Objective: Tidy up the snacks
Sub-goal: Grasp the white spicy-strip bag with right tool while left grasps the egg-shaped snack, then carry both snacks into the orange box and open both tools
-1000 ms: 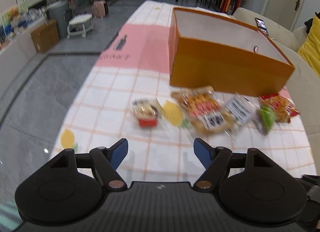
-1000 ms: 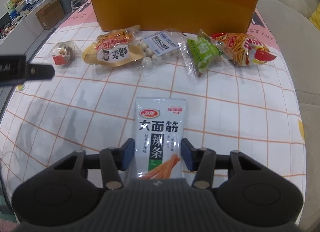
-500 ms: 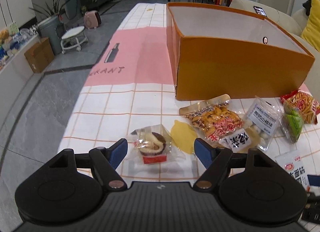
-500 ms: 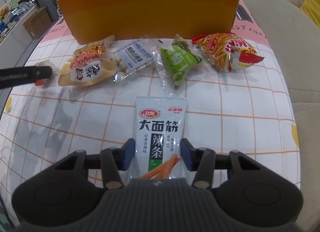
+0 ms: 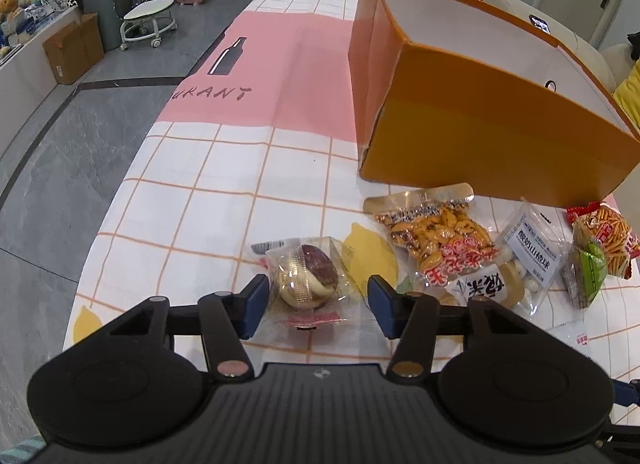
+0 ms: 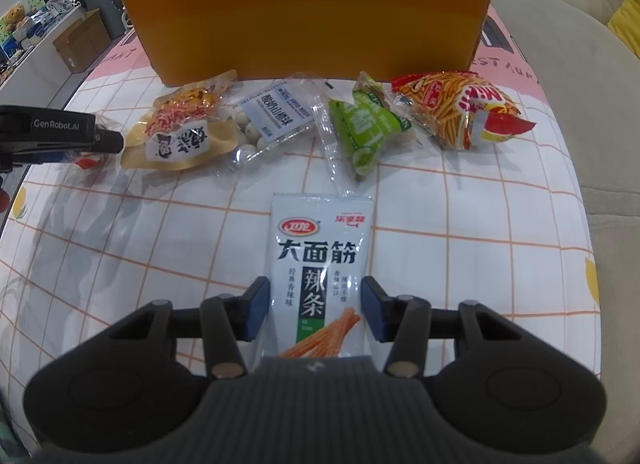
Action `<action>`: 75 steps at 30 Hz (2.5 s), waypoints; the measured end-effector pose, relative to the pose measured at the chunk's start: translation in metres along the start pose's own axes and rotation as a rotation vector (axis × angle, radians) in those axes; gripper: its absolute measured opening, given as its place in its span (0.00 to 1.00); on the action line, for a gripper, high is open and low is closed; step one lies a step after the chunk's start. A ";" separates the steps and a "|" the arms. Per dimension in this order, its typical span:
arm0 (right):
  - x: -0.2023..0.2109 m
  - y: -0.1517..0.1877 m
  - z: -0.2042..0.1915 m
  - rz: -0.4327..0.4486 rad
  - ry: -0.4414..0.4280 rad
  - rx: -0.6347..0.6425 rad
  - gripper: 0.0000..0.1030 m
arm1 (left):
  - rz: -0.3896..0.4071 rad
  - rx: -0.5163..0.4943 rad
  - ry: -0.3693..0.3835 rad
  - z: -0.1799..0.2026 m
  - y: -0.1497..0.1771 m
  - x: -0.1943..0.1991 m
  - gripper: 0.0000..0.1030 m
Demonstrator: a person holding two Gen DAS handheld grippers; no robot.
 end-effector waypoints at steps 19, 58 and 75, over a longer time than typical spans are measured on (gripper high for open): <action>0.056 -0.010 0.001 0.082 -0.045 -0.034 0.44 | 0.102 0.008 0.059 0.030 -0.013 0.079 0.54; 0.073 -0.302 0.043 0.384 -0.134 0.009 0.43 | 0.242 -0.178 0.238 0.151 -0.206 0.050 0.53; -0.096 -0.280 0.058 0.076 -0.093 0.056 0.43 | -0.054 -0.227 0.180 0.146 -0.150 -0.088 0.53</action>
Point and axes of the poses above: each gripper's, at about its wrist camera, not at the fingertips, and x roughly against the way its jaws point, z to its right, y to its underside, the point moved 10 cm from there along -x, roughly the way its jaws point, and after that the axes turned 11 degrees about z, right-handed, at the moved point
